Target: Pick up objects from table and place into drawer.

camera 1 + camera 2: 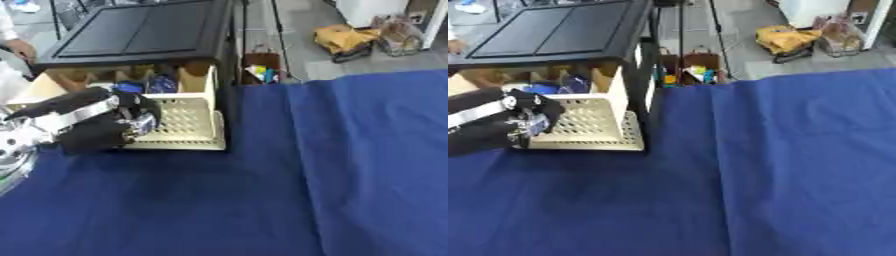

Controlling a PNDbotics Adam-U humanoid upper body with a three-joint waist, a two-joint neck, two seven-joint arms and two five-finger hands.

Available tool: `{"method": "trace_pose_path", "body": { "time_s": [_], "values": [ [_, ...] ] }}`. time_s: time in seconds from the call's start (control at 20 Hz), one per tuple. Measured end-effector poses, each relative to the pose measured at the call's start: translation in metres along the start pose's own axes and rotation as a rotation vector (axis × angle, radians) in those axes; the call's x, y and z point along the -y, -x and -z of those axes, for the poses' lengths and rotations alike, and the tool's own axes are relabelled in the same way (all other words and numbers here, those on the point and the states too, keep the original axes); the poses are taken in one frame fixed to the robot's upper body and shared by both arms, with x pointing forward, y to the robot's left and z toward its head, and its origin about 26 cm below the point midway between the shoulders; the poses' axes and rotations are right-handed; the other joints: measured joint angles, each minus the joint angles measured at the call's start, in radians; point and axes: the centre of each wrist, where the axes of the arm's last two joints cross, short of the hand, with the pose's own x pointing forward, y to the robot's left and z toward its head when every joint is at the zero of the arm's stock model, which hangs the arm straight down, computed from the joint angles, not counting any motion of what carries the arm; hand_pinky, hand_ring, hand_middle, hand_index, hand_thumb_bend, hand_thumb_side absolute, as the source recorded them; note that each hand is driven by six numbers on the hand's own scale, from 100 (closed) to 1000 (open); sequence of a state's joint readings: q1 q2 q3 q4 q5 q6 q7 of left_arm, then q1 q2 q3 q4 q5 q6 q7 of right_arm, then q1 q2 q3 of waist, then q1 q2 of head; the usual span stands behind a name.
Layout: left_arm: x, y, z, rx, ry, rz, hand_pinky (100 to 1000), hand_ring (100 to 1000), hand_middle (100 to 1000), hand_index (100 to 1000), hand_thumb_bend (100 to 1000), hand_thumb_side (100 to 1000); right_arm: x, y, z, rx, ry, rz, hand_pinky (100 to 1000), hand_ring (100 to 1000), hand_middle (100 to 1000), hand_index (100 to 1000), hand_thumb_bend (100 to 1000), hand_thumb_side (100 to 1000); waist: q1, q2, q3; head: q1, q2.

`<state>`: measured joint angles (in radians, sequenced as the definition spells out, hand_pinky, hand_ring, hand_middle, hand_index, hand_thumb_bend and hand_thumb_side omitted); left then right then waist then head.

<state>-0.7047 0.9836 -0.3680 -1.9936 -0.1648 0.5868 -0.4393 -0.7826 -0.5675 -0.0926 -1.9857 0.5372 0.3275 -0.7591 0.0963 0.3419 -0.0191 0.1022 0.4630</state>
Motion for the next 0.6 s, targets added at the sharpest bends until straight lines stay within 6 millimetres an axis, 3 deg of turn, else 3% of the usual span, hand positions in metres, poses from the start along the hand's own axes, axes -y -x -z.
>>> {"method": "trace_pose_path", "body": {
  "time_s": [0.6],
  "values": [
    [-0.0031,-0.0020,0.0000,-0.005,-0.027,-0.006,129,483,777,930,100,1000,0.0000,-0.0001,0.0000,-0.002,-0.001,0.002,837,851,588,744,100,1000,0.001,0.004,-0.005,0.001,-0.008]
  ]
}}
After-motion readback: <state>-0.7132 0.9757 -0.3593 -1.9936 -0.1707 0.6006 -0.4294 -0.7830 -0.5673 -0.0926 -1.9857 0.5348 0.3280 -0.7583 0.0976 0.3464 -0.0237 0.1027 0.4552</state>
